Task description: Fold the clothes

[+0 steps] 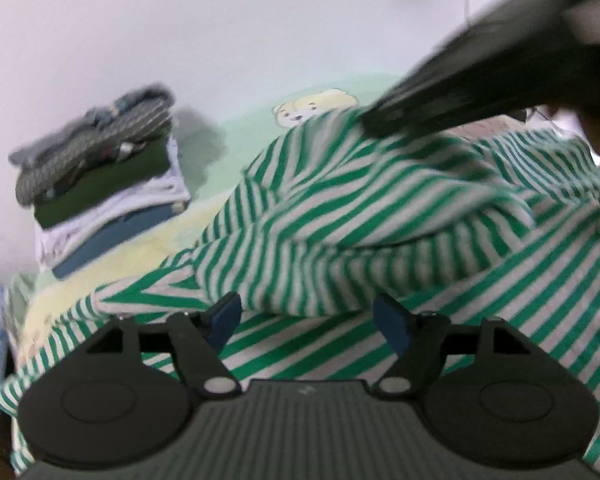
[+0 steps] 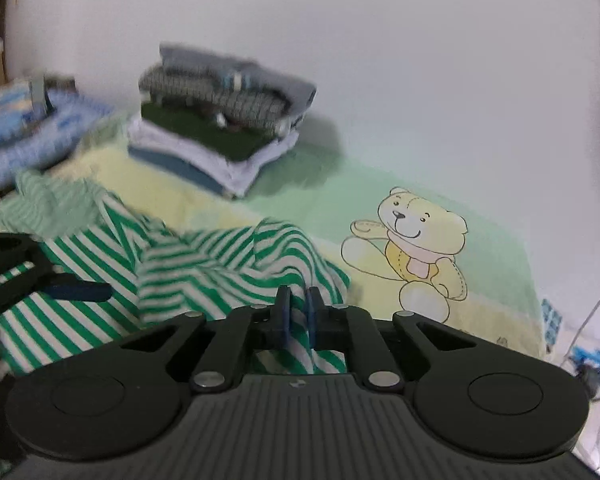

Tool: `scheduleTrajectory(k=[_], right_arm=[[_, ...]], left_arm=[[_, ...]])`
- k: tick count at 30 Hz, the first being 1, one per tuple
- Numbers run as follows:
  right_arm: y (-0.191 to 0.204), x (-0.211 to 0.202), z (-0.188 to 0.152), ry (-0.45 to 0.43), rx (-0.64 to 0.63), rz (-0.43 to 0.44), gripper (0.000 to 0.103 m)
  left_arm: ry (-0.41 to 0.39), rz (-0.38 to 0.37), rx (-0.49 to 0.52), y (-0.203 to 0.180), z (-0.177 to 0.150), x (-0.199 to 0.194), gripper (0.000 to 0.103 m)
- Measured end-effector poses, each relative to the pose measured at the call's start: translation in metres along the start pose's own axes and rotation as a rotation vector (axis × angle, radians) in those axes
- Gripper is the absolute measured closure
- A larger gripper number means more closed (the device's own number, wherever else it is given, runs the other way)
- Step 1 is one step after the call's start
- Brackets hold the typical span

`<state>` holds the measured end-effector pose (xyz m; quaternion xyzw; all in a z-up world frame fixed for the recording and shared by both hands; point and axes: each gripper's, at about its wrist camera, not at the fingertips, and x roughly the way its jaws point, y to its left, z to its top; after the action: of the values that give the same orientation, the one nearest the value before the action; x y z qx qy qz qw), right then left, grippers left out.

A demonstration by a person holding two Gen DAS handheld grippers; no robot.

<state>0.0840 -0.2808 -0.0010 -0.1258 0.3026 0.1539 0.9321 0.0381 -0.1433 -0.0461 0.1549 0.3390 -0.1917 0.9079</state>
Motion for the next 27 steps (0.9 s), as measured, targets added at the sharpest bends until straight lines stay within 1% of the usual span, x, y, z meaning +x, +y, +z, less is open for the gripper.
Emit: scheduleTrajectory(k=[2, 4, 6, 9, 11, 13, 14, 16, 18, 20, 22, 23, 24, 25, 27], right_arm=[[-0.007, -0.011, -0.003, -0.016, 0.035, 0.027, 0.095], [-0.011, -0.018, -0.009, -0.016, 0.050, 0.029, 0.095], [-0.012, -0.020, -0.017, -0.008, 0.061, 0.033, 0.096], [-0.010, -0.021, -0.026, 0.003, 0.053, 0.030, 0.096], [-0.009, -0.020, -0.029, 0.007, 0.056, 0.026, 0.096], [-0.008, -0.021, -0.031, 0.006, 0.067, 0.034, 0.096], [-0.007, -0.021, -0.031, 0.006, 0.062, 0.033, 0.096], [-0.004, -0.021, -0.032, 0.006, 0.052, 0.030, 0.095], [-0.003, -0.020, -0.034, 0.007, 0.052, 0.029, 0.095], [-0.004, -0.019, -0.035, 0.005, 0.066, 0.032, 0.095], [-0.005, -0.020, -0.035, 0.003, 0.080, 0.035, 0.095], [-0.006, -0.020, -0.035, 0.002, 0.087, 0.035, 0.095], [-0.006, -0.020, -0.036, 0.001, 0.095, 0.037, 0.095], [-0.006, -0.020, -0.037, 0.000, 0.101, 0.038, 0.095], [-0.005, -0.020, -0.038, -0.002, 0.106, 0.037, 0.095]], left_arm=[[0.015, -0.050, -0.069, 0.021, 0.002, 0.002, 0.026], [0.023, -0.118, -0.148, 0.040, 0.006, 0.004, 0.026], [0.024, -0.175, -0.195, 0.052, 0.013, 0.007, 0.028], [0.030, -0.263, -0.240, 0.059, 0.023, 0.015, 0.028], [0.024, -0.303, -0.253, 0.056, 0.030, 0.018, 0.028], [0.019, -0.341, -0.265, 0.054, 0.037, 0.020, 0.024], [0.025, -0.343, -0.263, 0.052, 0.040, 0.023, 0.024], [0.036, -0.349, -0.258, 0.048, 0.046, 0.028, 0.029], [0.043, -0.371, -0.250, 0.046, 0.049, 0.029, 0.042], [0.082, -0.387, -0.244, 0.045, 0.049, 0.036, 0.046], [0.114, -0.390, -0.252, 0.044, 0.047, 0.043, 0.047], [0.129, -0.391, -0.257, 0.044, 0.046, 0.046, 0.051], [0.127, -0.384, -0.262, 0.044, 0.044, 0.047, 0.056], [0.123, -0.381, -0.272, 0.046, 0.043, 0.046, 0.059], [0.113, -0.377, -0.288, 0.047, 0.042, 0.045, 0.069]])
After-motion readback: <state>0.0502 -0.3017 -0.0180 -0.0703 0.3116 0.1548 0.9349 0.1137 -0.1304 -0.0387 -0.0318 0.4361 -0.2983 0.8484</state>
